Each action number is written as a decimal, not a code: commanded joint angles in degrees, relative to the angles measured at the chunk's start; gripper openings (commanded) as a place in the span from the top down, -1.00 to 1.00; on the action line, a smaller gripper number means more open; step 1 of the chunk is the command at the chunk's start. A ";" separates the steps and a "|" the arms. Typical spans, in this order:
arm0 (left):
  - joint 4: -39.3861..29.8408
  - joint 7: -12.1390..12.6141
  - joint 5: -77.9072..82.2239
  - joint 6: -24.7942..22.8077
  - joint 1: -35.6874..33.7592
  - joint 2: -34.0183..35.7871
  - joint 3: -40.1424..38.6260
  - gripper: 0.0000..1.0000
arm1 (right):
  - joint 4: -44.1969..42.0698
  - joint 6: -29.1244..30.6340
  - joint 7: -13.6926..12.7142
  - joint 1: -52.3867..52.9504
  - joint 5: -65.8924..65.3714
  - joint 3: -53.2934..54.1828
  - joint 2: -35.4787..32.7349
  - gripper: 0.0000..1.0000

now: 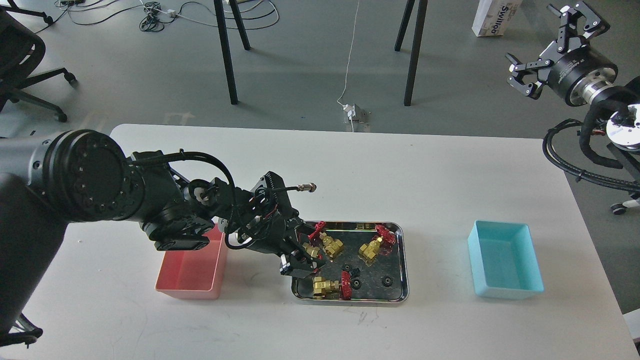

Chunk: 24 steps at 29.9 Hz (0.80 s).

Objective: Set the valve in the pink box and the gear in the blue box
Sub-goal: 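Lower the left gripper and grasp a brass valve with red handle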

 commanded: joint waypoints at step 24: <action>2.46 0.00 1.84 0.73 2.64 0.18 -0.04 -0.14 | 0.04 -0.08 0.09 -2.39 0.06 0.36 -0.01 -0.99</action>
